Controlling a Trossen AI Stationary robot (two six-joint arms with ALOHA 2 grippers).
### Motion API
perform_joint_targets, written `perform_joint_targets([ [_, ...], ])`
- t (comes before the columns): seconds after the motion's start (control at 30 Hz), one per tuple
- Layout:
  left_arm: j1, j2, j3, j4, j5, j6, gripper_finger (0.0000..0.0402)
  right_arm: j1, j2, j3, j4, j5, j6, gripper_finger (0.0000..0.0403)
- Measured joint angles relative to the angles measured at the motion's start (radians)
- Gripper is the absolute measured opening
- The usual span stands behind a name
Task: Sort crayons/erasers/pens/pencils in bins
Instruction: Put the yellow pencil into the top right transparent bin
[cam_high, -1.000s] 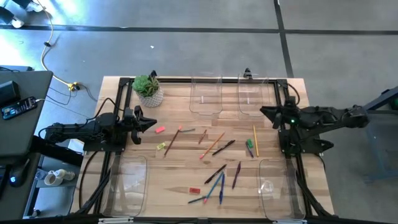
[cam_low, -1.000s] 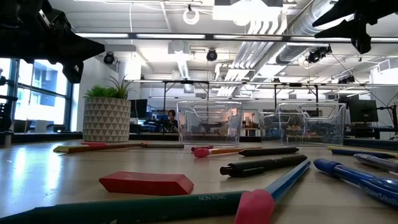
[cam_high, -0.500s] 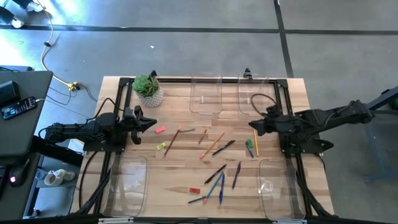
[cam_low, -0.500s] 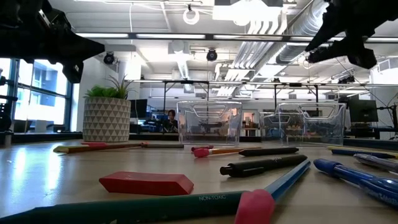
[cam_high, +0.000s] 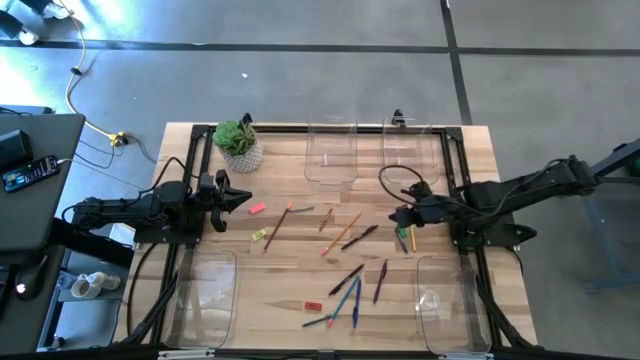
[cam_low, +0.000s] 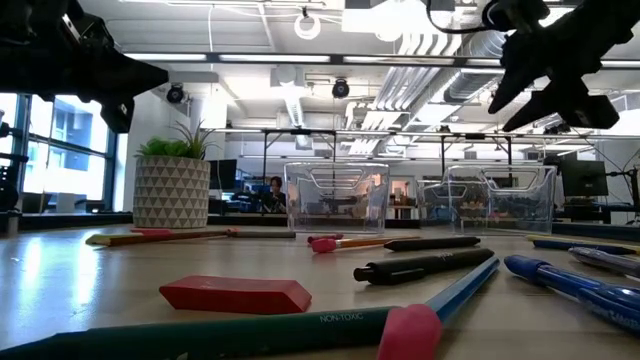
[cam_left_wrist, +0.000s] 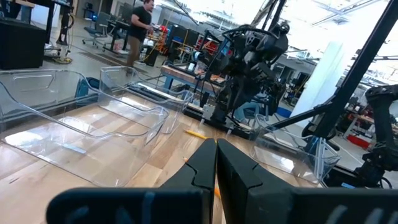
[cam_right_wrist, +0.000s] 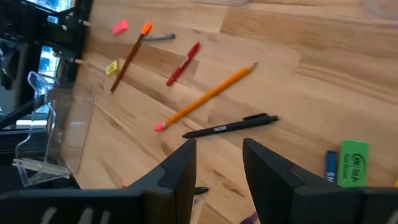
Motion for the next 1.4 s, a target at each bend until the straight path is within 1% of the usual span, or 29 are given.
perform_joint_targets([
  [0.13,0.0,0.0,0.0,0.0,0.0,0.0,0.0003,0.0,0.024,0.059,-0.045,0.0,-0.029,0.0124],
  [0.4,0.0,0.0,0.0,0.0,0.0,0.0,0.0003,-0.024,0.091,0.256,-0.452,0.007,-0.045,0.0124],
  [0.47,0.0,0.0,0.0,0.0,0.0,0.0,0.0003,-0.036,0.106,0.281,-0.534,0.0,-0.047,0.0124],
  [0.57,0.0,0.0,0.0,0.0,0.0,0.0,0.0003,-0.056,0.123,0.284,-0.593,-0.031,-0.049,0.0124],
  [0.67,0.0,0.0,0.0,0.0,0.0,0.0,0.0003,-0.074,0.137,0.254,-0.598,-0.091,-0.056,0.0124],
  [0.77,0.0,0.0,0.0,0.0,0.0,0.0,0.0003,-0.083,0.153,0.21,-0.562,-0.131,-0.056,0.0124],
  [1.0,0.0,0.0,0.0,0.0,-0.001,0.0,0.0003,-0.086,0.197,0.137,-0.485,-0.183,-0.037,0.0124],
  [1.23,0.0,0.0,0.0,0.0,-0.001,0.0,0.0003,-0.086,0.257,0.135,-0.487,-0.184,-0.045,0.0124],
  [1.4,0.0,0.0,0.0,0.0,-0.001,0.0,0.0003,-0.086,0.326,0.135,-0.465,-0.223,-0.088,0.0124],
])
